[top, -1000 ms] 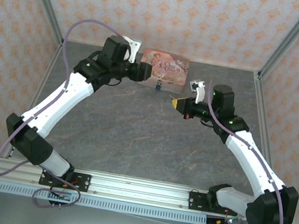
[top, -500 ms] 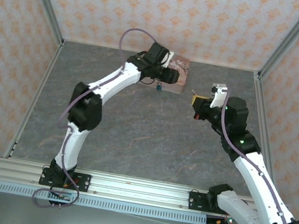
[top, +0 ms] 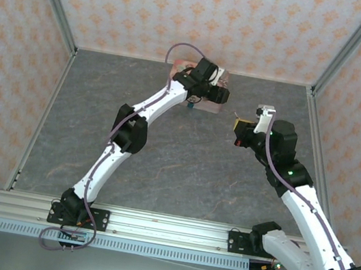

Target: Unlock the padlock with the key

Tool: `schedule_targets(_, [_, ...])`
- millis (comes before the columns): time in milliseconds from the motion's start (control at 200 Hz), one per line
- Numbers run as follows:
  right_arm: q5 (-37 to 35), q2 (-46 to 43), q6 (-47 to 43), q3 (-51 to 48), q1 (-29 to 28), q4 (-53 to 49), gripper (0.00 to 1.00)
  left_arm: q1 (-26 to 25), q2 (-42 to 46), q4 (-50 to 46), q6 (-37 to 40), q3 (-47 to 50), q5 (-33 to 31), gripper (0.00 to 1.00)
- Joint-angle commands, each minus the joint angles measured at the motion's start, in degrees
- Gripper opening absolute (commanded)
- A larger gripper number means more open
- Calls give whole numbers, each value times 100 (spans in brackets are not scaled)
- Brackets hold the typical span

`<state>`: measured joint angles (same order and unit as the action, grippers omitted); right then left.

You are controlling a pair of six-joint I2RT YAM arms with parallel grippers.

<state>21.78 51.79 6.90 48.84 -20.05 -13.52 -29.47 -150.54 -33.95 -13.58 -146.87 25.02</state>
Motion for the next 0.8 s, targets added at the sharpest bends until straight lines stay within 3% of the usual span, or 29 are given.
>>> schedule_targets(0, [-152, -94, 57, -34, 23, 15, 0, 38, 30, -266, 16, -152, 36, 64])
schedule_targets(350, [-526, -35, -94, 123, 108, -485, 0, -209, 892, -394, 694, 1661, 125, 59])
schedule_targets(796, [-155, 219, 270, 27, 755, -669, 0, -757, 2863, 855, 242, 4816, 21, 57])
